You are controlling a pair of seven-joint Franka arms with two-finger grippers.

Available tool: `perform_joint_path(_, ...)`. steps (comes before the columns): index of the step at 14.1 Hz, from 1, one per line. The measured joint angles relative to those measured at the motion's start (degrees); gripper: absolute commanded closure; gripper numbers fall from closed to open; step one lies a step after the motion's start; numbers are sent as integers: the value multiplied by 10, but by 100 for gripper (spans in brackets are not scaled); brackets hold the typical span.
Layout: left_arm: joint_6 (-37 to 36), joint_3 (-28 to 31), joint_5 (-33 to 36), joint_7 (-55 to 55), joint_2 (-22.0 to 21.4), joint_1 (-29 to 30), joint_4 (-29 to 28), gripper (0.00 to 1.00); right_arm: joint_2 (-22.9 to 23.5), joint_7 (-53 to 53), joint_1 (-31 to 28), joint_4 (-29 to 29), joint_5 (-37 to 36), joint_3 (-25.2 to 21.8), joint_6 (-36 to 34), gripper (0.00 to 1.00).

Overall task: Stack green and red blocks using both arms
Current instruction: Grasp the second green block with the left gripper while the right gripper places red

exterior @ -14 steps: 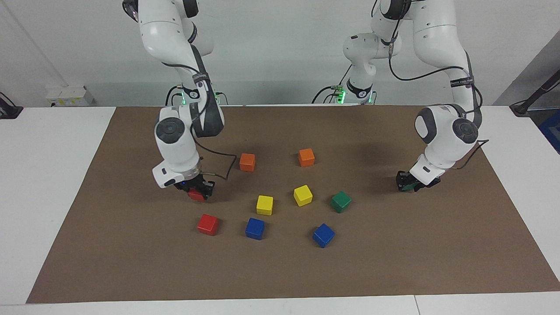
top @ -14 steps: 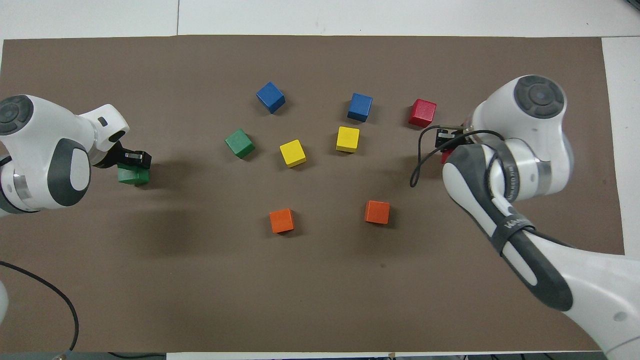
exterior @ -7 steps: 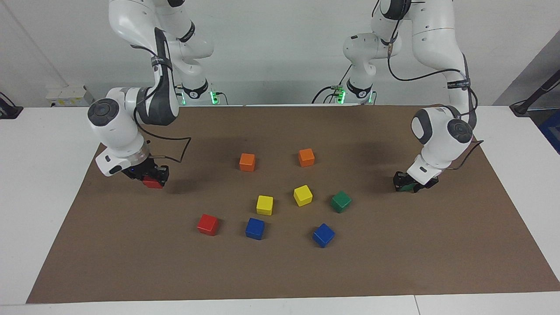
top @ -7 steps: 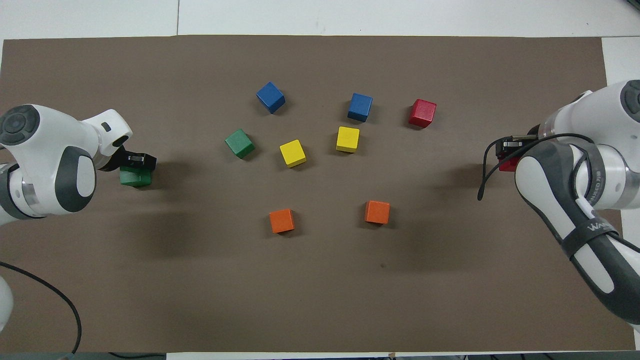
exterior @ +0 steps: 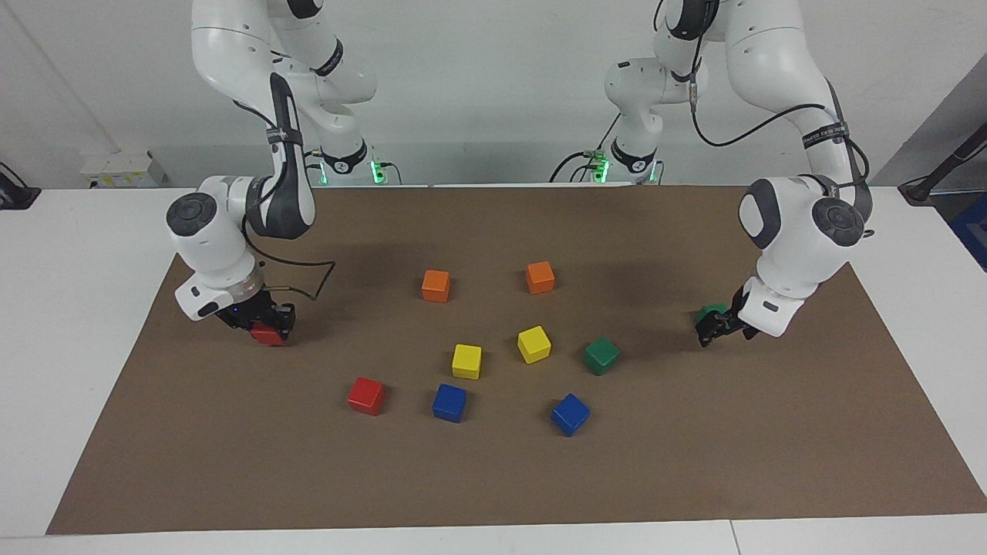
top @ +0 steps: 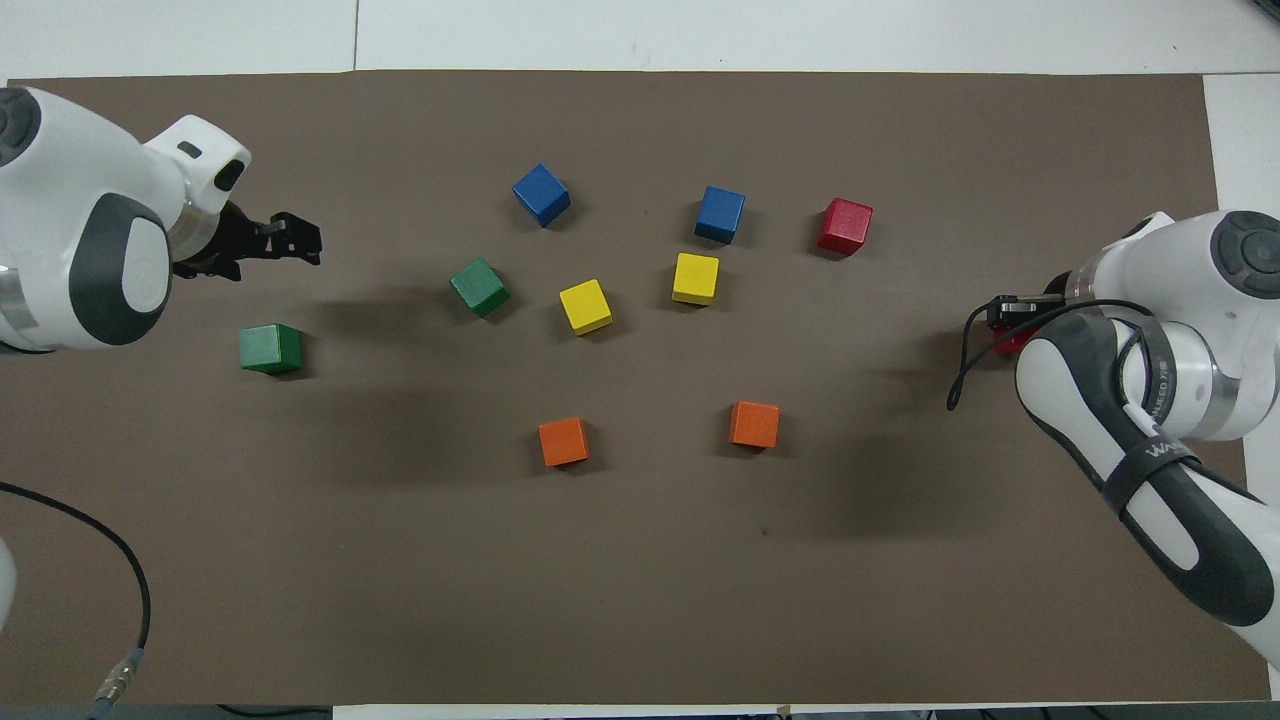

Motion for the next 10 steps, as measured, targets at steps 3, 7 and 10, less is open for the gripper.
perform_joint_path(3,-8,0,18,-231,38,-87,56,0,14,0,-2,0,0,0,12,100)
perform_joint_path(7,59,1,41,-377,63,-134,22,0,15,0,-2,0,0,0,14,100)
perform_joint_path(10,118,0,41,-402,64,-144,-24,0,15,0,-2,0,0,0,14,0)
